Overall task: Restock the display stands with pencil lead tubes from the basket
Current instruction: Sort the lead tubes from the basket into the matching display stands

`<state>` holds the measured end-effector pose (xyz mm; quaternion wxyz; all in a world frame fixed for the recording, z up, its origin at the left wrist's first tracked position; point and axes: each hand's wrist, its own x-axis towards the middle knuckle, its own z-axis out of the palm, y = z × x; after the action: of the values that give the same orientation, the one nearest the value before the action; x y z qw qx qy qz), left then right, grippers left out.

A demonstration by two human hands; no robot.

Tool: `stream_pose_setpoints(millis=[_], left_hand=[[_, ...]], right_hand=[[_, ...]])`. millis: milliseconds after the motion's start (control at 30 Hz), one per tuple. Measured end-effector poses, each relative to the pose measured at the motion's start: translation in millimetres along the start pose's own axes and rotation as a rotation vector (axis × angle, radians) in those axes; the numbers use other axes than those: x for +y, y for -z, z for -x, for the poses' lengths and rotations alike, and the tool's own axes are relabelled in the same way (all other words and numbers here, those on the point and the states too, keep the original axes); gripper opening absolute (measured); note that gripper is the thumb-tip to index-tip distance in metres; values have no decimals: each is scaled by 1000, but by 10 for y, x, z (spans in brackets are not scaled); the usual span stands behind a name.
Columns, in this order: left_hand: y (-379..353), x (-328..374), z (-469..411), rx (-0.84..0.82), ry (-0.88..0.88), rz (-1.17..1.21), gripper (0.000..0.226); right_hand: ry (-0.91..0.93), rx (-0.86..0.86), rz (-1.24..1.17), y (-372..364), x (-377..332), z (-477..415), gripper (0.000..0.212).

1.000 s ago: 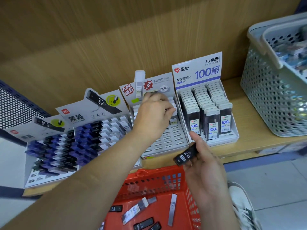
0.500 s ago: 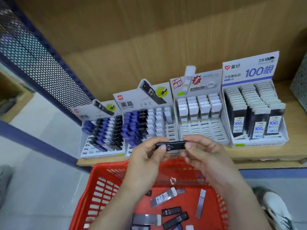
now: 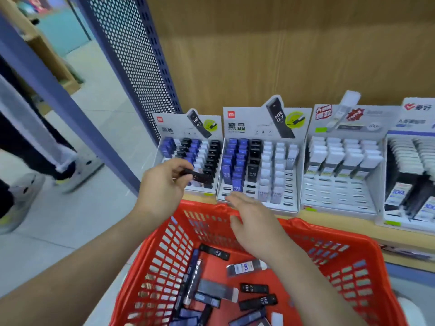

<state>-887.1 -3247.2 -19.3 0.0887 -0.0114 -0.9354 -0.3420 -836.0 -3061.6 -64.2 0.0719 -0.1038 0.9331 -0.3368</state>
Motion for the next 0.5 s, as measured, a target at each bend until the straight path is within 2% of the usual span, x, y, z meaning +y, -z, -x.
stream_pose_setpoints(millis=[167,333,500], left_hand=[[88,-214,-127,-41,-122,-160,16],[359,-543,-381,117,-78,-217,22],[351,-716,-581,57,-79,-271,20]], right_hand=[[40,-89,128,-162,-178,-126,50],[65,-173,248,-256,-340,-338,59],[52,-186,394,-422,-405,-520,63]])
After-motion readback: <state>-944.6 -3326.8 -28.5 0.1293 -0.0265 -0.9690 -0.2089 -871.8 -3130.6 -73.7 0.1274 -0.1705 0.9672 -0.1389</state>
